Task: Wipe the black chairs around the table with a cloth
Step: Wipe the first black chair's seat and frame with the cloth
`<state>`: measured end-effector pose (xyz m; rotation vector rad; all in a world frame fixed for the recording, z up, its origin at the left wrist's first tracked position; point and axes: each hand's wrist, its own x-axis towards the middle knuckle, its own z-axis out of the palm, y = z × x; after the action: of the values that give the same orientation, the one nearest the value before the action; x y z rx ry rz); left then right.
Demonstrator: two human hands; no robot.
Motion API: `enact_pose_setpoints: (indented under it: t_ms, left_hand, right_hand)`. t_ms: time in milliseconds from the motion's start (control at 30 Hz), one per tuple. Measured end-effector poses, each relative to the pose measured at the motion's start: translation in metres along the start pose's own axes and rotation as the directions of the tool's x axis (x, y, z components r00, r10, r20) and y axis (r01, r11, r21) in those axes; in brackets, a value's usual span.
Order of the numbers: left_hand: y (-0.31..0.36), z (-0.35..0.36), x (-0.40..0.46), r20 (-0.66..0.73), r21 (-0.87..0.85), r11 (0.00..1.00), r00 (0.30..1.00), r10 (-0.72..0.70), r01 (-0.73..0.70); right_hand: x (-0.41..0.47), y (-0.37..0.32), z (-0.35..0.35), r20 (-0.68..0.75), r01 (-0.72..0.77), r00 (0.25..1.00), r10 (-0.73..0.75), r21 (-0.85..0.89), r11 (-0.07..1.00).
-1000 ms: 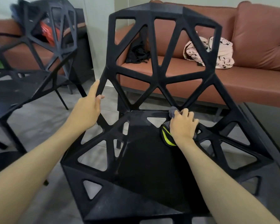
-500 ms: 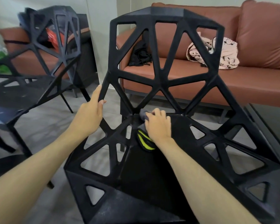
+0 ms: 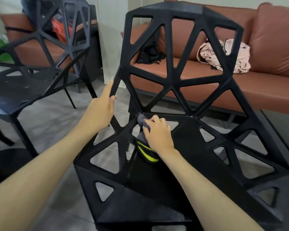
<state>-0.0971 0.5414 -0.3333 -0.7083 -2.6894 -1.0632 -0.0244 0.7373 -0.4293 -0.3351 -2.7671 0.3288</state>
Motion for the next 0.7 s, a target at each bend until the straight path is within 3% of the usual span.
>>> enact_pose_setpoints:
  t_ms: [100,167,300,467,700]
  left_hand:
    - [0.001,-0.001,-0.001,0.013,-0.021,1.000,1.000,-0.022,0.022]
    - [0.002,-0.002,-0.002,0.020,-0.025,0.999,0.999,-0.030,0.030]
    - [0.003,-0.002,-0.006,0.011,-0.019,1.000,1.000,-0.017,0.018]
    - [0.000,-0.003,-0.012,0.009,-0.004,1.000,1.000,0.000,0.000]
    - [0.000,-0.005,-0.016,0.010,0.015,1.000,1.000,0.000,-0.001]
  right_hand:
    - [-0.042,0.002,-0.015,0.045,0.104,0.994,-0.104,0.012,0.995]
    - [-0.048,0.003,-0.019,0.068,0.095,0.993,-0.097,0.022,0.995]
    - [0.001,-0.001,-0.003,-0.012,-0.032,0.999,0.031,-0.079,0.996]
    - [0.037,-0.001,0.014,-0.036,-0.155,0.988,0.153,-0.046,0.987]
    - [-0.068,-0.026,-0.035,0.157,0.096,0.984,-0.087,-0.050,0.994]
